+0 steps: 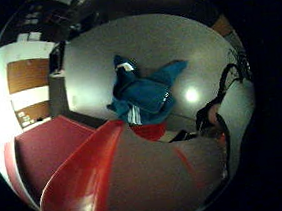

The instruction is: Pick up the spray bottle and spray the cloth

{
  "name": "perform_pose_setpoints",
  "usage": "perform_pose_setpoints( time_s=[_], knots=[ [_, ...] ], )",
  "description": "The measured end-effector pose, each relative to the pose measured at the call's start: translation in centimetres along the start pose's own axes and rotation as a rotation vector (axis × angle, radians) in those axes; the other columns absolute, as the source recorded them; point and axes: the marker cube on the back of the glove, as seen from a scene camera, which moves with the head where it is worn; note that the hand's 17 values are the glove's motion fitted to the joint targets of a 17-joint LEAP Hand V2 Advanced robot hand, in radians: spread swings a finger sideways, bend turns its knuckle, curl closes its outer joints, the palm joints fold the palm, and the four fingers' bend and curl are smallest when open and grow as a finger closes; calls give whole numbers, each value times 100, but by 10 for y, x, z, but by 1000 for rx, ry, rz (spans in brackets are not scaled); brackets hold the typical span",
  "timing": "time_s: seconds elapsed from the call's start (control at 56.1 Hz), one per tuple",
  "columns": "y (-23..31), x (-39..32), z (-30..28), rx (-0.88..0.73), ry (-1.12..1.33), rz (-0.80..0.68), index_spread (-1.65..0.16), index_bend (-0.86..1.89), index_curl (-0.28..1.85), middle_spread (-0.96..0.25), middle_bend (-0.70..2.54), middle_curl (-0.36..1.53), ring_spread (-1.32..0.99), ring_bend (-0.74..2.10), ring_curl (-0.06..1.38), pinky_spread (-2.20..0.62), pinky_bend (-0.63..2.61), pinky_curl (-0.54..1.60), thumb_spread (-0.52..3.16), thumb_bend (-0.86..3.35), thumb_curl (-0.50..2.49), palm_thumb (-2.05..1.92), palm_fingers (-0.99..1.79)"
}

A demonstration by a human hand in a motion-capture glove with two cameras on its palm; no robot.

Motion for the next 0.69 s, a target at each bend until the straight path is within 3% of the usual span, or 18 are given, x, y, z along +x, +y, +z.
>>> perform_pose_setpoints(
  time_s=[0.16,0.267,0.499,0.695],
  knots=[
    [20,-40,3,-65,-57,-287,-18,44,52,-14,58,49,-21,56,43,-22,32,37,20,-4,79,85,139],
    [21,-64,11,-99,-20,-155,-18,44,52,-14,58,49,-21,56,43,-22,32,37,20,-4,79,85,139],
    [29,-86,32,-131,114,-190,-18,44,52,-14,58,49,-21,56,43,-22,32,37,20,-4,80,85,139],
    [28,-107,37,-161,-6,-150,-18,44,52,-14,58,49,-21,56,43,-22,32,37,20,-4,80,85,139]
  ],
)
